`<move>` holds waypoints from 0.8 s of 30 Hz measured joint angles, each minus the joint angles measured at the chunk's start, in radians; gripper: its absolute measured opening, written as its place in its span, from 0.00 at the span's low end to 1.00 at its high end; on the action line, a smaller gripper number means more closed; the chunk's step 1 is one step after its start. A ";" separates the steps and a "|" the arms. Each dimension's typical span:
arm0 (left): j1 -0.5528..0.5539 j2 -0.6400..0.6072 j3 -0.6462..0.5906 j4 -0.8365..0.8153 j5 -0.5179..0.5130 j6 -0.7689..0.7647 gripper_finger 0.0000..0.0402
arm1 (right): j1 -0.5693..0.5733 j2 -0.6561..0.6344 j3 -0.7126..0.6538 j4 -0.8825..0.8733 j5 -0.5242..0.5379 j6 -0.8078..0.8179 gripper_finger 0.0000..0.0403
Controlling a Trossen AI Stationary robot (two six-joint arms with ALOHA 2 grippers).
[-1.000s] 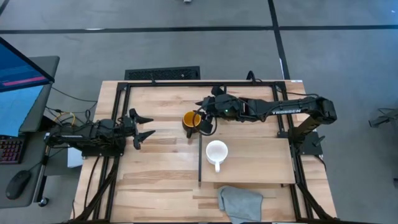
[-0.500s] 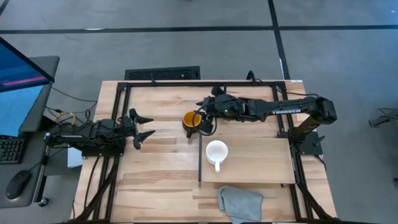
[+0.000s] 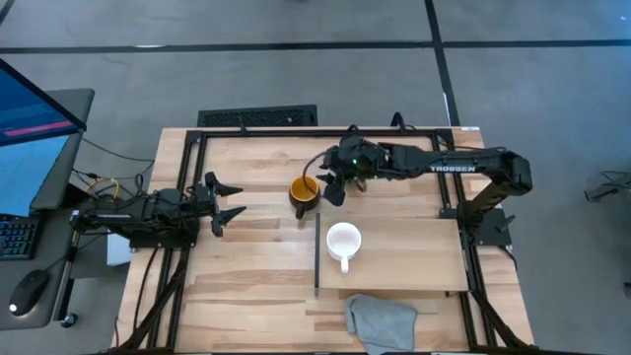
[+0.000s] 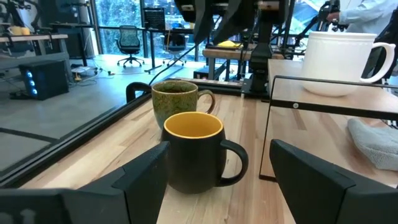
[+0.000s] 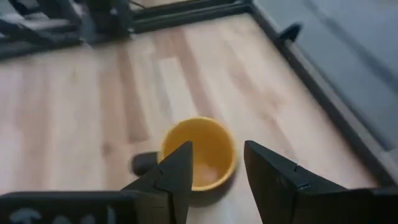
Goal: Stack small to large cups/mugs on shelf
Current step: Put the black mug on the shelf
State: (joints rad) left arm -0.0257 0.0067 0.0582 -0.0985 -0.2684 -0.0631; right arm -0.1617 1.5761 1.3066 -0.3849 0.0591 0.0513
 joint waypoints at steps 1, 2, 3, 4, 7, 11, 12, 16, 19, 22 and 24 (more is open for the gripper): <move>0.000 0.000 0.000 0.000 0.000 0.000 0.66 | -0.013 0.000 0.005 -0.003 -0.028 0.024 0.41; 0.000 0.000 0.000 0.000 0.000 0.000 0.66 | -0.024 0.000 0.010 -0.005 -0.046 0.043 0.41; 0.000 0.000 0.000 0.000 0.000 0.000 0.66 | -0.034 0.000 0.016 -0.007 -0.059 0.055 0.41; 0.000 0.000 0.000 0.000 0.000 0.001 0.66 | -0.042 0.000 0.026 -0.009 -0.063 0.062 0.41; 0.000 0.000 0.000 0.000 0.000 0.001 0.66 | -0.055 0.000 0.068 -0.014 -0.065 0.062 0.41; 0.000 0.000 0.000 0.000 0.000 0.002 0.66 | -0.053 0.023 0.111 -0.027 -0.068 0.049 0.41; 0.000 0.000 0.000 0.000 0.000 0.002 0.66 | -0.050 0.035 0.121 -0.045 -0.069 0.050 0.41; 0.000 0.000 0.000 0.000 0.000 0.002 0.66 | -0.055 0.108 0.194 -0.127 -0.062 0.049 0.41; 0.000 0.000 0.000 0.000 0.000 0.003 0.66 | -0.066 0.186 0.262 -0.200 -0.061 0.054 0.41; 0.000 0.000 0.000 0.000 0.000 0.002 0.66 | -0.077 0.247 0.335 -0.249 -0.061 0.057 0.42; 0.000 0.000 0.000 0.000 0.000 -0.006 0.66 | -0.085 0.284 0.387 -0.284 -0.061 0.056 0.42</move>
State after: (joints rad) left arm -0.0257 0.0067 0.0582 -0.0982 -0.2679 -0.0693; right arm -0.2465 1.8599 1.6932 -0.6684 -0.0017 0.1078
